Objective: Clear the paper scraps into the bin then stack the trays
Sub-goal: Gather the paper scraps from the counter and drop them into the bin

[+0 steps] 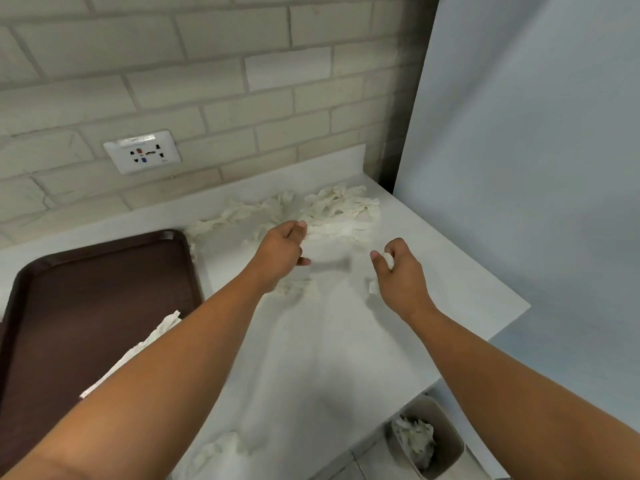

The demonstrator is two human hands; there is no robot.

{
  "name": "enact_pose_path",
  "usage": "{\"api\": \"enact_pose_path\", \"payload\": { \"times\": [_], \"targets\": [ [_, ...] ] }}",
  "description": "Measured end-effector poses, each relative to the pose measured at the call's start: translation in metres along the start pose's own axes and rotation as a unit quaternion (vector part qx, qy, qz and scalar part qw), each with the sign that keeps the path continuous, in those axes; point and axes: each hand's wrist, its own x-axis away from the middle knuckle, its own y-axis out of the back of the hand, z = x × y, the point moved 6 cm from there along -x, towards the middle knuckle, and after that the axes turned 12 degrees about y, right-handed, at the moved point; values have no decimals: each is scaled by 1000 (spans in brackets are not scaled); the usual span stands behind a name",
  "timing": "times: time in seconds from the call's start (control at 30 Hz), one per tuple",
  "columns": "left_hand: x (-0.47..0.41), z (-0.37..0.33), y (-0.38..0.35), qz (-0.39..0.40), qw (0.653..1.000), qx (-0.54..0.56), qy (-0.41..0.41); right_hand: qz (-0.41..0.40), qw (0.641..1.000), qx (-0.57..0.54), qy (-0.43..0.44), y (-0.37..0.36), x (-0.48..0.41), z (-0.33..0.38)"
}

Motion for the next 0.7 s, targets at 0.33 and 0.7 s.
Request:
{"api": "enact_pose_path", "payload": {
  "times": [0.33,0.7],
  "targets": [
    [74,-17,-143,73,994,74,21,44,997,-46,-43,110,51,-48],
    [128,44,-319,164,979,-105,66,27,986,-12,-162,209,149,-156]
  ]
}}
